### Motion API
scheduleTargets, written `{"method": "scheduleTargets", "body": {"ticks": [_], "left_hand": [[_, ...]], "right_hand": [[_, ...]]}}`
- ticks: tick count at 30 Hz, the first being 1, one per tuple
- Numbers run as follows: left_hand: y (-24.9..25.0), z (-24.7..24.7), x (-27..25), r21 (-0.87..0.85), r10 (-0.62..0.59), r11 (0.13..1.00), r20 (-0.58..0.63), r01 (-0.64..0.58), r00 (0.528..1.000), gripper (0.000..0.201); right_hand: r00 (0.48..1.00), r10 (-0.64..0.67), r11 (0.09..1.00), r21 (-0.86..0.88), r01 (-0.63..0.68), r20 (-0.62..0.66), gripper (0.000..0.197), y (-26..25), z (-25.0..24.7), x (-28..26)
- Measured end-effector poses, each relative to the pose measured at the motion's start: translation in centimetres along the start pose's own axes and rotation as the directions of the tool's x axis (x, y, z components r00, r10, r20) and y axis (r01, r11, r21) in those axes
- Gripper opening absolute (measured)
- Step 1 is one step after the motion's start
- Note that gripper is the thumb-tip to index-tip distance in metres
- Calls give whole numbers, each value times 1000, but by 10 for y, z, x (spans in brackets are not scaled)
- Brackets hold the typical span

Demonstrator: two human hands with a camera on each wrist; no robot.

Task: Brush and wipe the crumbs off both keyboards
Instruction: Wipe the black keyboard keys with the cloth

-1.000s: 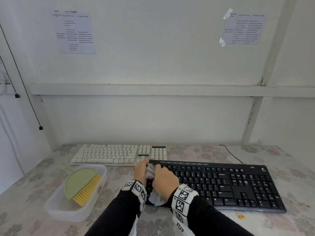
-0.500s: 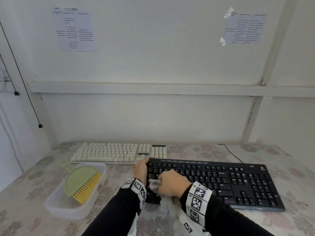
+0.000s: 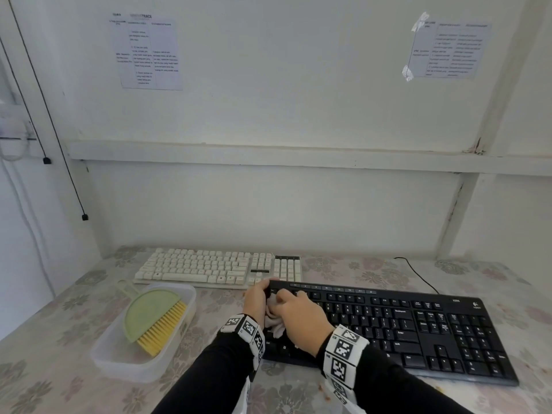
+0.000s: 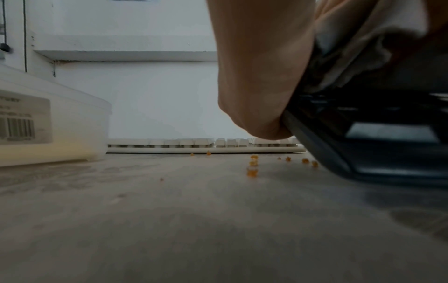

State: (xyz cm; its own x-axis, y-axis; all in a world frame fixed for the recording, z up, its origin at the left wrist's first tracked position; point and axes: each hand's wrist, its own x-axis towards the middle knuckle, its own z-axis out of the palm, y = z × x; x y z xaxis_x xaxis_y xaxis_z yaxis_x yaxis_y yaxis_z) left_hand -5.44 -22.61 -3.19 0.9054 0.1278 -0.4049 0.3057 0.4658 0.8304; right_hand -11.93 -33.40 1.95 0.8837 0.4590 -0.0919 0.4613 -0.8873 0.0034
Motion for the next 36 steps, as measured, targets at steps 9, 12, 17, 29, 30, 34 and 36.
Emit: {"method": "scheduleTargets", "body": {"ticks": [9,12,17,29,30,34,36], "left_hand": [[-1,1,-6,43,9,999,42,-11,999,27],[2,1,-9,42,10,999,15,-11,1000,27],[2,1,-7,29,16,999,23,-16,1000,24],[-3,0,-2,70,-8,998,77,2,997,25],[-3,0,-2,75,-11,997,72,5,997,26],[-2,1,-3,83,-27,996,69,22,997,27],[-2,0,-1,89,-31,996,63,26,998,28]], "right_hand": [[971,-146,989,32,142,190,47,4,-3,-14],[996,-68,988,145,59,56,48,12,-14,-3],[997,-51,994,100,44,66,51,8,-5,-1],[928,-77,983,-129,133,365,45,0,5,-32],[927,-72,982,-138,131,368,47,3,6,-35],[913,5,992,-114,46,408,40,16,-2,-51],[923,36,995,-101,3,384,36,25,-4,-59]]}}
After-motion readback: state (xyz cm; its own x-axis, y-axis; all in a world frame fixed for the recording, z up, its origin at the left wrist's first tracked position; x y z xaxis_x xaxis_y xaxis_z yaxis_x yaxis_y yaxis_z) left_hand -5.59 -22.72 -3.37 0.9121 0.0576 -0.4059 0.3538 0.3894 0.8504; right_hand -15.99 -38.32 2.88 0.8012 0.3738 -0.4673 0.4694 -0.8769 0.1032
